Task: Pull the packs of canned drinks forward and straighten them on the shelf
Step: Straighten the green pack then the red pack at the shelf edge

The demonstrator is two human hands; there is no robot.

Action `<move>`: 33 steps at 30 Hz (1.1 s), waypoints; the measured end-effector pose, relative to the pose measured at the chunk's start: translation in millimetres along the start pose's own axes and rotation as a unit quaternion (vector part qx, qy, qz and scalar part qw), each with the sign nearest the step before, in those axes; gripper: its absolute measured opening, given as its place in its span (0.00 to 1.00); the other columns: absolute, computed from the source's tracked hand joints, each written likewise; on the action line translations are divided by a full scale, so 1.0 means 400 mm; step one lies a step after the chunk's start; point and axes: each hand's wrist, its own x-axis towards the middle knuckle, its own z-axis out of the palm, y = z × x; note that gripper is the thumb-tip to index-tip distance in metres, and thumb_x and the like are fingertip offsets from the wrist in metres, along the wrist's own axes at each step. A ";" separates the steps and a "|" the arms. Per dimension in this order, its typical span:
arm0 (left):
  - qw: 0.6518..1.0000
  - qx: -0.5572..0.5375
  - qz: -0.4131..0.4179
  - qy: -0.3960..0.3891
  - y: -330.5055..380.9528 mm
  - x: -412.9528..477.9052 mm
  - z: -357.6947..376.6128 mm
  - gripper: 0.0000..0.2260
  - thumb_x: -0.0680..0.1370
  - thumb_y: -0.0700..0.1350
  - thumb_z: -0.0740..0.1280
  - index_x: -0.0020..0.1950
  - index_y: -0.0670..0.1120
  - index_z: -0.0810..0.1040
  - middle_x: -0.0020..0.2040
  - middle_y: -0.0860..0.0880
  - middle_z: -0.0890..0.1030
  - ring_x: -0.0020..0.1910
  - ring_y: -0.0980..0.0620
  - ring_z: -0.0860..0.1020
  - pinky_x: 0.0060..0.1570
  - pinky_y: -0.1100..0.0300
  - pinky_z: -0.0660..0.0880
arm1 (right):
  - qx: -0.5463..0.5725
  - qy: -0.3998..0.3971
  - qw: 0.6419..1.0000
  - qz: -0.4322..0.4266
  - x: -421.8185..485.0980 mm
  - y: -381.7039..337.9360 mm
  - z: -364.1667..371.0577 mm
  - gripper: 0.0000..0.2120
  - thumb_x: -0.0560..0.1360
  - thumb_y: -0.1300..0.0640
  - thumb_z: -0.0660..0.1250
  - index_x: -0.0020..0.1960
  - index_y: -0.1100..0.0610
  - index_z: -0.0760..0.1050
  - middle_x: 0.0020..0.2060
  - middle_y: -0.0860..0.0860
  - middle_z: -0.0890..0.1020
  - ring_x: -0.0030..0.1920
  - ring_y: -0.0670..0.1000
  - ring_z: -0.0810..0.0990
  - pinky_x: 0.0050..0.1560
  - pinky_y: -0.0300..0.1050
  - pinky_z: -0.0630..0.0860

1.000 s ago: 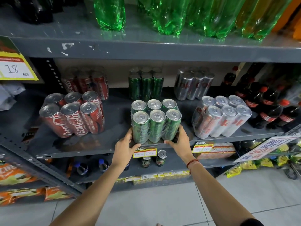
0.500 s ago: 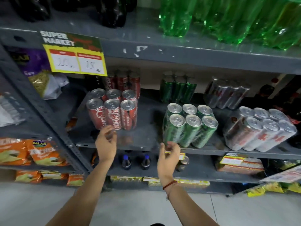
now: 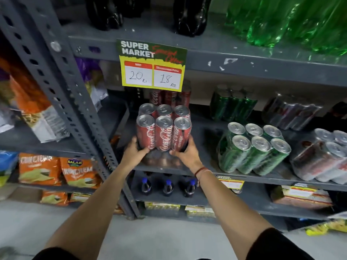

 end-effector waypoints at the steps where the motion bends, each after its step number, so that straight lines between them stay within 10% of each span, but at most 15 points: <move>1: 1.000 0.012 0.007 -0.016 -0.004 0.002 -0.001 0.31 0.71 0.43 0.72 0.71 0.46 0.62 0.66 0.44 0.75 0.64 0.45 0.74 0.63 0.51 0.70 | -0.006 -0.002 1.000 0.005 0.001 -0.001 0.003 0.45 0.62 0.63 0.79 0.73 0.56 0.59 0.67 0.56 0.74 0.67 0.55 0.72 0.68 0.50 0.69; 33: 0.994 0.043 0.100 0.012 -0.028 -0.137 -0.007 0.33 0.69 0.37 0.75 0.71 0.42 0.67 0.61 0.44 0.80 0.58 0.54 0.76 0.59 0.62 0.70 | -0.065 0.051 0.995 -0.064 -0.119 0.100 -0.020 0.36 0.62 0.58 0.77 0.66 0.49 0.65 0.60 0.50 0.78 0.61 0.52 0.77 0.64 0.57 0.74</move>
